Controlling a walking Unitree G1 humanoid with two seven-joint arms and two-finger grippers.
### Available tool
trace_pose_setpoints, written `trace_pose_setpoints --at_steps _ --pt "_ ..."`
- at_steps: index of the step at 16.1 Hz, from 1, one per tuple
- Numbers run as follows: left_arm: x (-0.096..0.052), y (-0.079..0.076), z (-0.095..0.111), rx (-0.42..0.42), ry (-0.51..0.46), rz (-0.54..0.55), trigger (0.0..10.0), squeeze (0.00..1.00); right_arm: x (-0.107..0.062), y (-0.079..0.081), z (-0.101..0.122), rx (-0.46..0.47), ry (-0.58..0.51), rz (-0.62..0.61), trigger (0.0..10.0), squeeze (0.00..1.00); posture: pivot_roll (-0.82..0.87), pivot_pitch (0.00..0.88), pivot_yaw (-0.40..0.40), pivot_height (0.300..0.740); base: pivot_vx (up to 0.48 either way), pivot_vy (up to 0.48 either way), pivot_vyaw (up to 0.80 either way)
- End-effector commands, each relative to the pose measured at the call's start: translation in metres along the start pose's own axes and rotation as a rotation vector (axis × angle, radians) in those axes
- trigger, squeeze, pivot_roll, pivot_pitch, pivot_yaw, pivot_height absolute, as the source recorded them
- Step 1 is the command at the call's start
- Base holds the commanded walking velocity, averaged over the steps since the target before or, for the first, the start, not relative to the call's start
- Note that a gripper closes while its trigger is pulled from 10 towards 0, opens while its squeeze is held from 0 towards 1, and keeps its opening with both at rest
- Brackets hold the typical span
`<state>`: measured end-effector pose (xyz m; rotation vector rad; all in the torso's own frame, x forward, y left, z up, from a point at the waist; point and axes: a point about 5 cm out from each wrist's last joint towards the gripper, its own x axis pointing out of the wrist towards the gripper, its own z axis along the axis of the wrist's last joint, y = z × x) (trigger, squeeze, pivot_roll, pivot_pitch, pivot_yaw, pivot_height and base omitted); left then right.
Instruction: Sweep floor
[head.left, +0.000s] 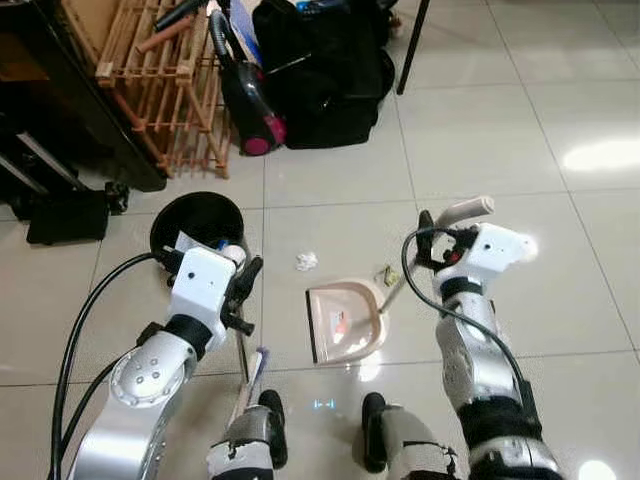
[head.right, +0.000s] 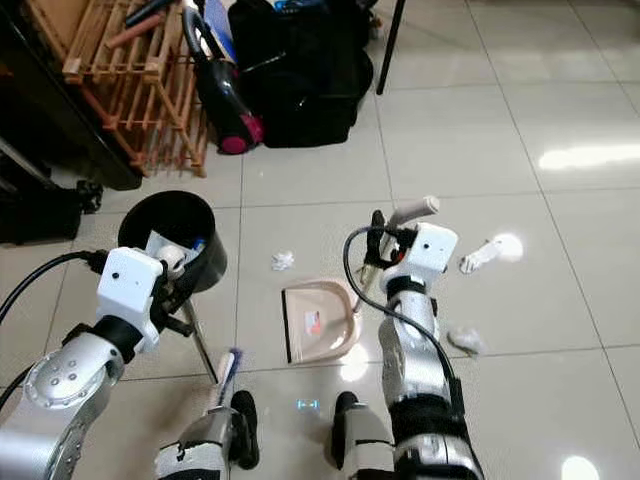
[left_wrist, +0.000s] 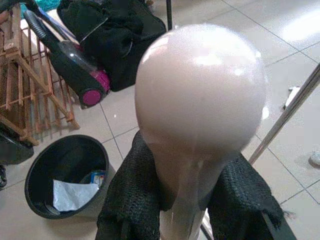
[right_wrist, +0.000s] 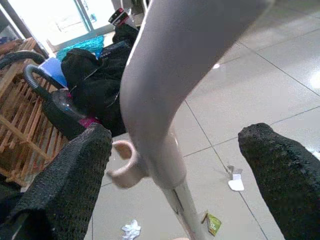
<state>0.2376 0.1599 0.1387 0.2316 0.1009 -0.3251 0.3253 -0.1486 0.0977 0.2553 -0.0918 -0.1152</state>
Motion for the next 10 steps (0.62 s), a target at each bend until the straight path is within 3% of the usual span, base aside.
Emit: trace_pose_setpoints --at_steps 1,6,10 --pt "-0.005 0.004 0.003 0.012 0.0 0.002 10.0 0.0 0.003 -0.003 -0.002 0.003 -0.002 -0.015 10.0 0.0 0.07 0.353 0.017 0.74 0.0 0.0 0.0" --pt "-0.011 0.007 0.004 0.026 0.011 0.002 10.0 0.0 0.018 -0.003 0.007 -0.012 -0.047 -0.014 10.0 0.0 0.08 0.361 0.02 0.74 0.0 0.0 0.0" --pt "-0.017 0.004 0.002 0.026 0.024 -0.007 10.0 0.0 0.021 -0.006 0.007 -0.011 -0.053 -0.027 10.0 0.0 0.1 0.374 0.018 0.74 0.0 0.0 0.0"
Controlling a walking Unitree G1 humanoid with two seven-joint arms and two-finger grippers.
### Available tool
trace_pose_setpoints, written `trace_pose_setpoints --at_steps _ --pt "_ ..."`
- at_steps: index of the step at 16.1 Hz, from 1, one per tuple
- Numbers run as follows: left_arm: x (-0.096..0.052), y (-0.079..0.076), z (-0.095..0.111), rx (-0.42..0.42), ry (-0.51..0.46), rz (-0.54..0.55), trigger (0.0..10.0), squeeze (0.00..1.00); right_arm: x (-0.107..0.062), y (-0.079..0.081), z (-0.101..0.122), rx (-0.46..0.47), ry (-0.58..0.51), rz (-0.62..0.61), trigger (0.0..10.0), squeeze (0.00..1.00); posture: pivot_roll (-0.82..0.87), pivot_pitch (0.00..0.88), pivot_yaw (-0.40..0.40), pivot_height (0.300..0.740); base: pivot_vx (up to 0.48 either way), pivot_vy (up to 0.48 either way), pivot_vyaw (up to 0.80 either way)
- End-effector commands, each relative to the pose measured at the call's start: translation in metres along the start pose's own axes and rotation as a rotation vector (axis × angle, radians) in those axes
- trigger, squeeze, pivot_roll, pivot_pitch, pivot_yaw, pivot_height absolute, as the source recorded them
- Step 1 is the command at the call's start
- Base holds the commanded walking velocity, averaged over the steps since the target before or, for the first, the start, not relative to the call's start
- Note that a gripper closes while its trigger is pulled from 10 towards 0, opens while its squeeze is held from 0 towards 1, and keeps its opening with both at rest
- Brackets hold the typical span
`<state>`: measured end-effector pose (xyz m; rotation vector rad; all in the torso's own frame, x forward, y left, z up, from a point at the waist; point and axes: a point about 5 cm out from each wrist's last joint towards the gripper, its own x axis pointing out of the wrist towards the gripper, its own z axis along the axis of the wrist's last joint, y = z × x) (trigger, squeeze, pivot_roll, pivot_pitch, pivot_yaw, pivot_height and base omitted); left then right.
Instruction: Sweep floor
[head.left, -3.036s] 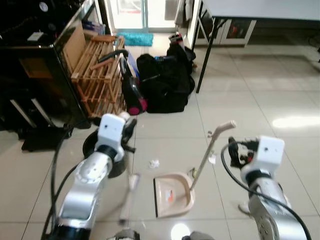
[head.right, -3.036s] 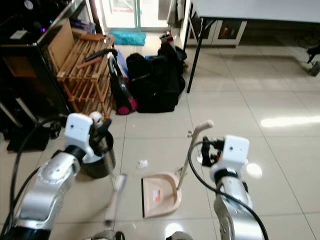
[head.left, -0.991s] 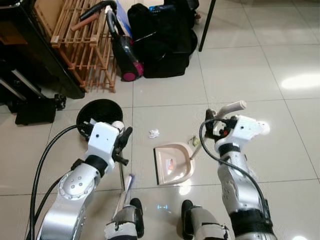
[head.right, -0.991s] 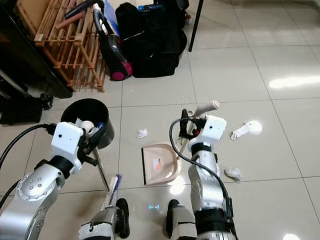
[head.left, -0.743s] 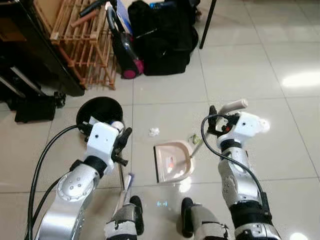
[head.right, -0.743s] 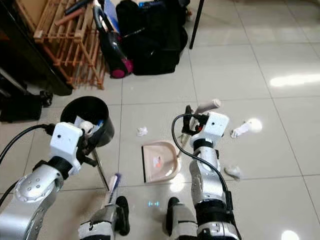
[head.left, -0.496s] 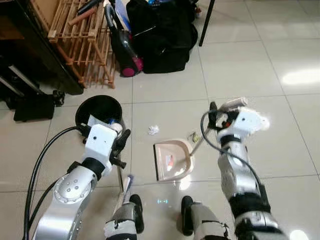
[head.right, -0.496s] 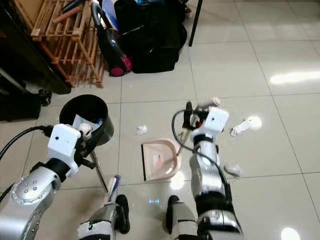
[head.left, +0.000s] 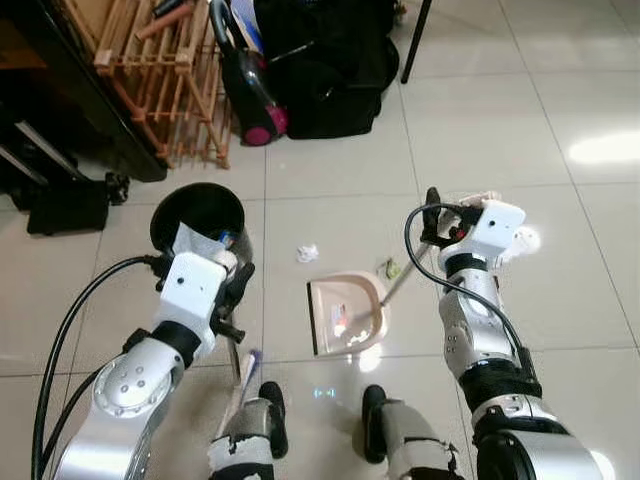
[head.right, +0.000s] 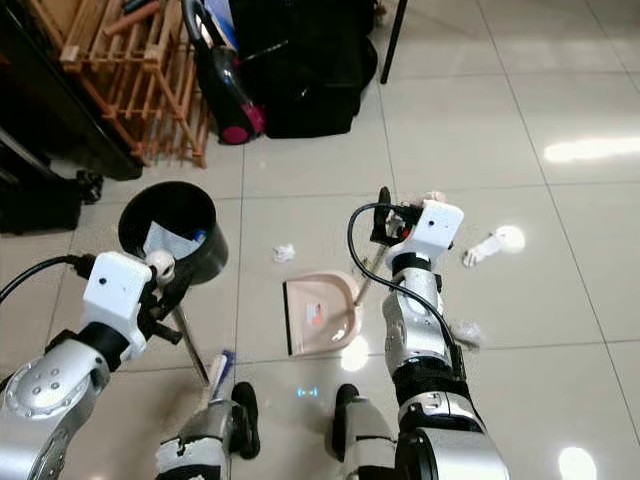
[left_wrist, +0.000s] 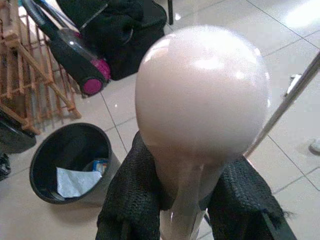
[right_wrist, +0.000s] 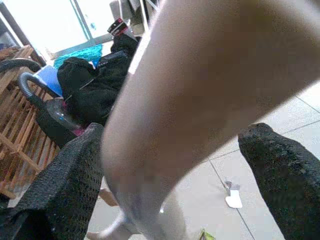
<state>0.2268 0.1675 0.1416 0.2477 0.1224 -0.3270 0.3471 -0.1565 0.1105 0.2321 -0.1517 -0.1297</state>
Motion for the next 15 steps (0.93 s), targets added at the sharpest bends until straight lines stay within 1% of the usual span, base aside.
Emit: trace_pose_setpoints --at_steps 1,2,3,4,5,6,8,9,10,11,12,13,15 --pt "-0.0062 -0.0003 0.0021 0.015 0.004 -0.003 10.0 0.0 -0.0034 -0.0048 -0.0058 0.011 0.008 -0.025 5.9 0.0 0.1 0.368 0.019 0.74 0.0 0.0 0.0" --pt "-0.0073 -0.0002 0.0023 0.016 0.006 -0.003 10.0 0.0 -0.0032 -0.0054 -0.0064 0.012 0.006 -0.03 3.0 0.0 0.1 0.366 0.02 0.74 0.0 0.0 0.0" --pt "-0.0077 0.0002 0.0024 0.017 0.008 -0.004 10.0 0.0 -0.0027 -0.0063 -0.0062 0.012 0.004 -0.036 3.8 0.0 0.1 0.366 0.02 0.74 0.0 0.0 0.0" --pt "-0.0077 0.0005 0.0023 0.019 0.009 -0.005 10.0 0.0 -0.0018 -0.0073 -0.0055 0.013 0.002 -0.042 6.9 0.0 0.1 0.366 0.02 0.74 0.0 0.0 0.0" --pt "-0.0082 0.0008 0.0025 0.023 0.01 -0.007 10.0 0.0 -0.0008 -0.0091 -0.0045 0.015 -0.002 -0.053 9.5 0.0 0.11 0.374 0.022 0.74 0.0 0.0 0.0" --pt "-0.0084 0.0009 0.0026 0.025 0.011 -0.008 10.0 0.0 0.0 -0.0102 -0.0039 0.017 -0.003 -0.059 10.0 0.0 0.11 0.374 0.022 0.74 0.0 0.0 0.0" --pt "-0.0081 0.001 0.003 0.028 0.011 -0.01 10.0 0.0 0.0024 -0.0131 -0.0012 0.023 -0.014 -0.074 10.0 0.0 0.11 0.37 0.025 0.74 0.0 0.0 0.0" --pt "-0.0082 0.0012 0.003 0.028 0.012 -0.01 10.0 0.0 0.0031 -0.0136 -0.0005 0.03 -0.02 -0.076 6.7 0.0 0.11 0.368 0.026 0.74 0.0 0.0 0.0" --pt "-0.0082 0.0013 0.0031 0.028 0.012 -0.01 10.0 0.0 0.0033 -0.0137 -0.0005 0.031 -0.02 -0.077 1.6 0.0 0.11 0.365 0.027 0.74 0.0 0.0 0.0" --pt "-0.0076 0.0014 0.0035 0.028 0.012 -0.011 10.0 0.0 0.0037 -0.0136 -0.0006 0.031 -0.02 -0.077 1.1 0.0 0.11 0.364 0.028 0.74 0.0 0.0 0.0" --pt "-0.007 0.0016 0.0037 0.03 0.012 -0.012 10.0 0.0 0.0041 -0.0135 -0.001 0.031 -0.017 -0.077 4.3 0.0 0.11 0.366 0.029 0.74 0.0 0.0 0.0" --pt "-0.0065 0.0016 0.004 0.031 0.011 -0.013 10.0 0.0 0.0042 -0.0134 -0.0017 0.033 -0.013 -0.078 9.9 0.0 0.11 0.366 0.029 0.74 0.0 0.0 0.0" --pt "-0.0066 0.0013 0.0041 0.033 0.011 -0.017 10.0 0.0 0.0038 -0.0129 -0.0037 0.035 -0.003 -0.078 10.0 0.0 0.12 0.362 0.03 0.74 0.0 0.0 0.0"
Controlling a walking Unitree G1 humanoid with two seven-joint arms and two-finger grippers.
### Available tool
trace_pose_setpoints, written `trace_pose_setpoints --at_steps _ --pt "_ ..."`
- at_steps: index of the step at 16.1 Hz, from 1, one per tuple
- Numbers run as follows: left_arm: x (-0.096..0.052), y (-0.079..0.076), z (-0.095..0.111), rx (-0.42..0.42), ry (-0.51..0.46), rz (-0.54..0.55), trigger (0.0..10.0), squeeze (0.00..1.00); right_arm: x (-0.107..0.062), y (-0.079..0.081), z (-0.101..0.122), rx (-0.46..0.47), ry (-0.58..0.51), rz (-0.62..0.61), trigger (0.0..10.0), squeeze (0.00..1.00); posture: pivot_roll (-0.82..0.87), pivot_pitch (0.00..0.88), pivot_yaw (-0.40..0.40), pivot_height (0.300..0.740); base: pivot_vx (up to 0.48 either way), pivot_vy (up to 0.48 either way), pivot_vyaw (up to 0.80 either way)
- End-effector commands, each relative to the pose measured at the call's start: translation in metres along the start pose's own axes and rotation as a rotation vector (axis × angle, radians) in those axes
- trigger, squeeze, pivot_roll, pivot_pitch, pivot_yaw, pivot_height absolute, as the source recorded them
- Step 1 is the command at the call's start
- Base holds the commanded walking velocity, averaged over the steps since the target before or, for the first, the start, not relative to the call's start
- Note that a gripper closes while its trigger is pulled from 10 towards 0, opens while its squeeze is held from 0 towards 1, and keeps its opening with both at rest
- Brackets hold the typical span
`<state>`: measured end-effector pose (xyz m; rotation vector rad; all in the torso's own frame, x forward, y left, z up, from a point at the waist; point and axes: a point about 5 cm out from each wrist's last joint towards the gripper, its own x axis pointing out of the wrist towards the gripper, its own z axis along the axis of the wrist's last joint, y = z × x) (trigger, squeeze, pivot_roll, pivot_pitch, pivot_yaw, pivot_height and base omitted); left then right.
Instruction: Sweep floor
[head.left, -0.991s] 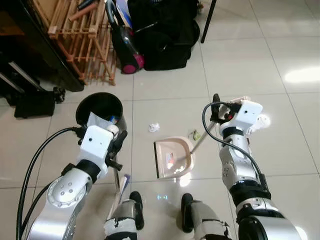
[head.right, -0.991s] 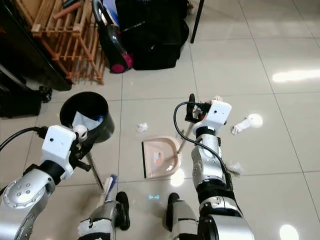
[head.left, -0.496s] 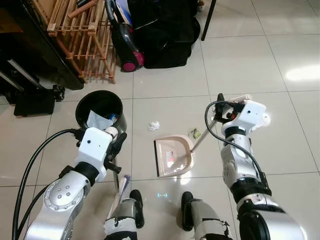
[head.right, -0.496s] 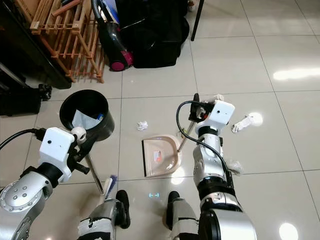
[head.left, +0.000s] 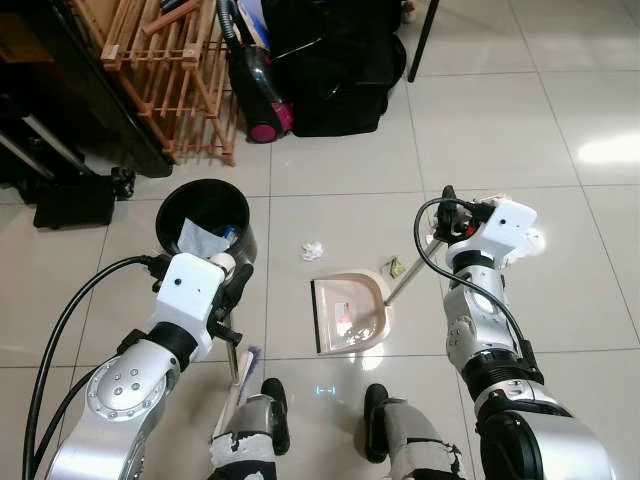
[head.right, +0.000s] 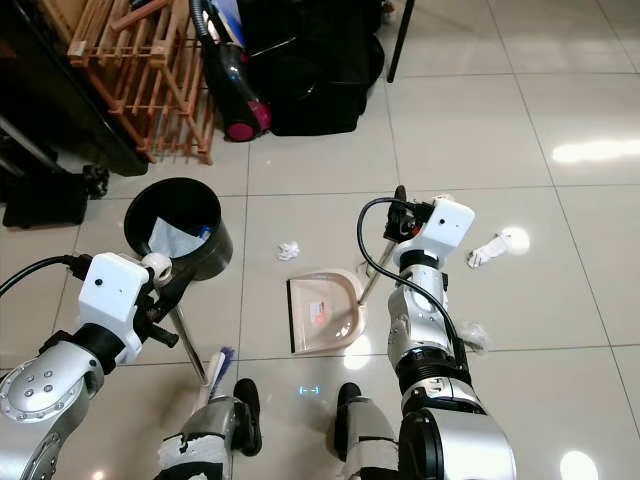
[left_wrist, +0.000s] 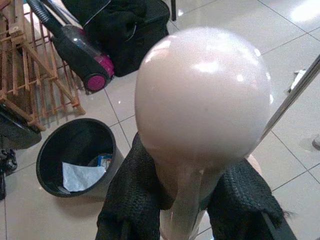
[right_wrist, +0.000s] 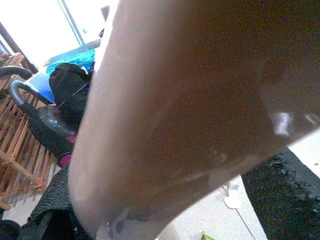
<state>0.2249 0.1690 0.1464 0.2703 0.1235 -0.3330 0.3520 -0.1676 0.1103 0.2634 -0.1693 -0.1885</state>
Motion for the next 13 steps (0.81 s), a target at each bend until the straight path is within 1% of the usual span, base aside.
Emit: trace_pose_setpoints --at_steps 1,9,12,13 --pt "-0.0035 -0.0007 -0.0001 0.012 0.007 -0.014 10.0 0.0 -0.0026 -0.0028 -0.0052 0.007 0.021 -0.019 10.0 0.0 0.12 0.363 0.03 0.74 0.0 0.0 0.0" --pt "-0.002 -0.0021 0.0004 0.014 0.001 -0.018 10.0 0.0 -0.0032 -0.0021 -0.0031 0.024 -0.007 -0.029 10.0 0.0 0.11 0.356 0.031 0.74 0.0 0.0 0.0" --pt "-0.0006 -0.0027 0.0004 0.013 -0.001 -0.022 10.0 0.0 -0.0081 -0.003 -0.0056 0.027 -0.018 -0.029 10.0 0.0 0.11 0.35 0.033 0.74 0.0 0.0 0.0" --pt "0.0002 -0.0034 0.0006 0.013 -0.004 -0.024 10.0 0.0 -0.0114 -0.0056 -0.0082 0.023 -0.015 -0.032 10.0 0.0 0.11 0.349 0.033 0.74 0.0 0.0 0.0"
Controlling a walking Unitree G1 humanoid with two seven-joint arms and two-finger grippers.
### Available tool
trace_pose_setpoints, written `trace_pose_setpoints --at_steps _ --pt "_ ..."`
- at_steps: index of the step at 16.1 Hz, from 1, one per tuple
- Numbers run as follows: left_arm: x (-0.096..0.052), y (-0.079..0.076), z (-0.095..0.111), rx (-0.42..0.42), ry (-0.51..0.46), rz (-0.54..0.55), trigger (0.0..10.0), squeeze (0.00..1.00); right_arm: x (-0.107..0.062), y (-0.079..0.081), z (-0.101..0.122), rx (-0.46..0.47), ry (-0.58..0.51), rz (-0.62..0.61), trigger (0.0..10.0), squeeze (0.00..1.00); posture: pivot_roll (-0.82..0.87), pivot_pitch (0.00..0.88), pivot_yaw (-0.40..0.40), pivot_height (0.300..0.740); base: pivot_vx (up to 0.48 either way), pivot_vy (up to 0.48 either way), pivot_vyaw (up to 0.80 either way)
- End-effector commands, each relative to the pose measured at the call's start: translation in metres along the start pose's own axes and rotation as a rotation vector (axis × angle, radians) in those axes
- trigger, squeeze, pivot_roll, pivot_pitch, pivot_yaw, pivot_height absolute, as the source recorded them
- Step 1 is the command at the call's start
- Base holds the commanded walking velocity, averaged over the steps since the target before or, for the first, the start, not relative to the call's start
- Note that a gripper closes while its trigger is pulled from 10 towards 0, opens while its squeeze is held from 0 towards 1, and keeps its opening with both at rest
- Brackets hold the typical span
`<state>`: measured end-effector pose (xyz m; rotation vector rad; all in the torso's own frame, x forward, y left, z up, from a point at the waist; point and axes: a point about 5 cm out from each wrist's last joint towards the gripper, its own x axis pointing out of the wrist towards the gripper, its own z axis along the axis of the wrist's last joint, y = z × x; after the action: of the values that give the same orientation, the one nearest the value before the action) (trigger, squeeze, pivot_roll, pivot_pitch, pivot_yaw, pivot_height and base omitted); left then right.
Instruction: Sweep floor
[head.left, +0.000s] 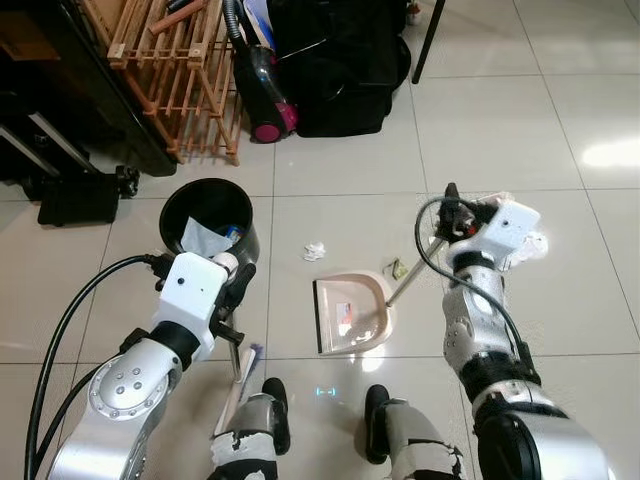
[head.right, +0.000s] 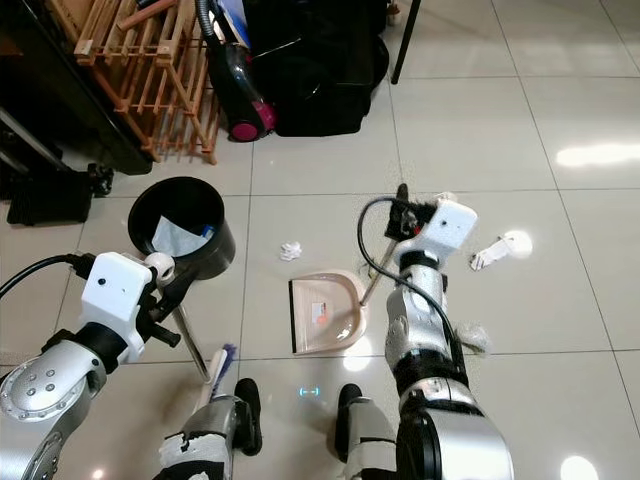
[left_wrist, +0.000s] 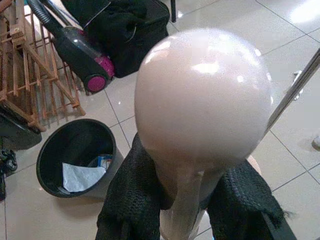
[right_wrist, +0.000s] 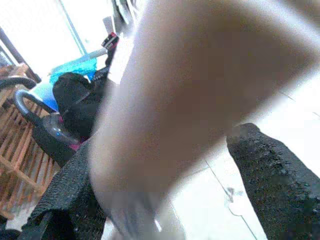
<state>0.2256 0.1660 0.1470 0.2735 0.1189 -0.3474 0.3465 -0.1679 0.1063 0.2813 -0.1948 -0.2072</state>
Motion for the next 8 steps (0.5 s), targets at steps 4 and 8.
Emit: trace_pose_setpoints --at_steps 4,8 --pt "-0.0014 -0.0014 -0.0006 0.008 0.001 -0.013 10.0 0.0 -0.009 -0.0077 -0.007 -0.001 0.01 -0.021 10.0 0.0 0.11 0.349 0.033 0.74 0.0 0.0 0.0" --pt "-0.0017 -0.0016 -0.0008 0.008 0.001 -0.011 10.0 0.0 -0.0075 -0.0074 -0.0056 0.0 0.008 -0.018 10.0 0.0 0.11 0.343 0.032 0.74 0.0 0.0 0.0"
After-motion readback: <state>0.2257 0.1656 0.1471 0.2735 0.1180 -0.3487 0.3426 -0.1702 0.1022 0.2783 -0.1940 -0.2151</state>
